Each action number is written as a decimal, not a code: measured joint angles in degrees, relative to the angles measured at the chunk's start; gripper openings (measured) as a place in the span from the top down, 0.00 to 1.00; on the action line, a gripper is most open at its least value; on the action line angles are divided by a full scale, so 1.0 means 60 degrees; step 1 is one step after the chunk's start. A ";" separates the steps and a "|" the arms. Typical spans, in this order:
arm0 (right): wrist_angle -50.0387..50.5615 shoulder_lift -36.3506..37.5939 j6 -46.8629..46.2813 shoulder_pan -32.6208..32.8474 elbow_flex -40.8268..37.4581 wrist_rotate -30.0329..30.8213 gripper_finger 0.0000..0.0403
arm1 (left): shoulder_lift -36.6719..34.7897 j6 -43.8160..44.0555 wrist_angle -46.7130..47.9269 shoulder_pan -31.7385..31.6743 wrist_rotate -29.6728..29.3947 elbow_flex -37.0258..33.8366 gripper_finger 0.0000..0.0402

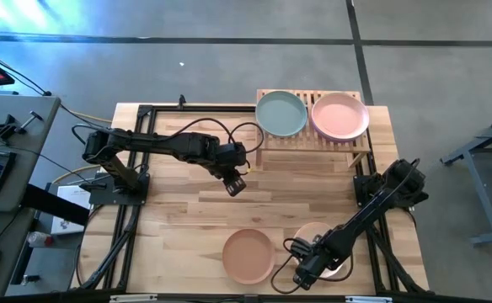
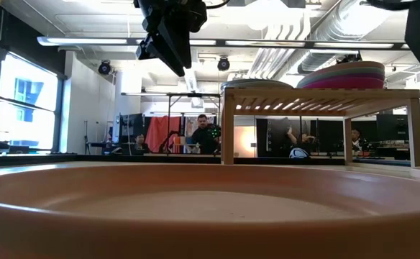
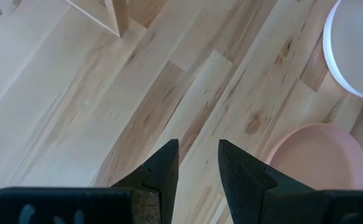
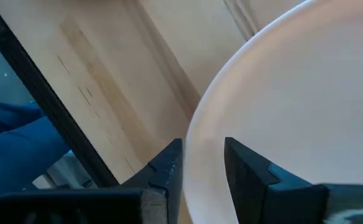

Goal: Place and stack plates onto a shelf
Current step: Stack the white plate on the blue plate on the shelf

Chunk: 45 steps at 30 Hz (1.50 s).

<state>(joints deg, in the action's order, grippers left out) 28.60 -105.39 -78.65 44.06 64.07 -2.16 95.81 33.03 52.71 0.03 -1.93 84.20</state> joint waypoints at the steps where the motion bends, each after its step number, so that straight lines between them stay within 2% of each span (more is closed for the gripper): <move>1: -0.0069 -0.0083 -0.0001 -0.0024 0.0000 -0.0029 0.77 | 0.0000 -0.0025 -0.0004 0.0000 0.0000 0.0000 0.74; 9: 0.0145 -0.0345 -0.0397 -0.0099 0.0031 -0.0361 0.78 | 0.0000 -0.0118 0.0004 0.0000 0.0000 0.0000 0.74; 12: 0.0250 -0.0349 -0.0398 -0.0099 0.0040 -0.0345 0.85 | 0.0000 -0.0202 0.0004 0.0000 0.0000 0.0000 0.74; 15: 0.0227 -0.0343 -0.0396 -0.0099 0.0046 -0.0449 0.96 | 0.0000 -0.0290 0.0004 0.0000 0.0000 0.0000 0.74; 18: 0.0468 -0.0360 -0.0369 -0.0101 0.0245 -0.0428 0.97 | 0.0000 -0.0295 0.0004 0.0000 0.0000 0.0000 0.74; 31: 0.5461 -0.0396 0.1034 -0.0375 0.3337 -0.0103 1.00 | 0.0000 -0.0615 0.0012 0.0000 0.0000 0.0000 0.74; 45: 0.8119 -0.0378 0.2084 -0.0947 0.5716 0.1002 1.00 | 0.0000 -0.0721 0.0324 0.0000 0.0000 0.0000 0.74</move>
<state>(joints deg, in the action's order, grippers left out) 77.32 -107.66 -66.14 38.38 98.37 3.85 95.81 28.71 54.65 0.03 -1.93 84.20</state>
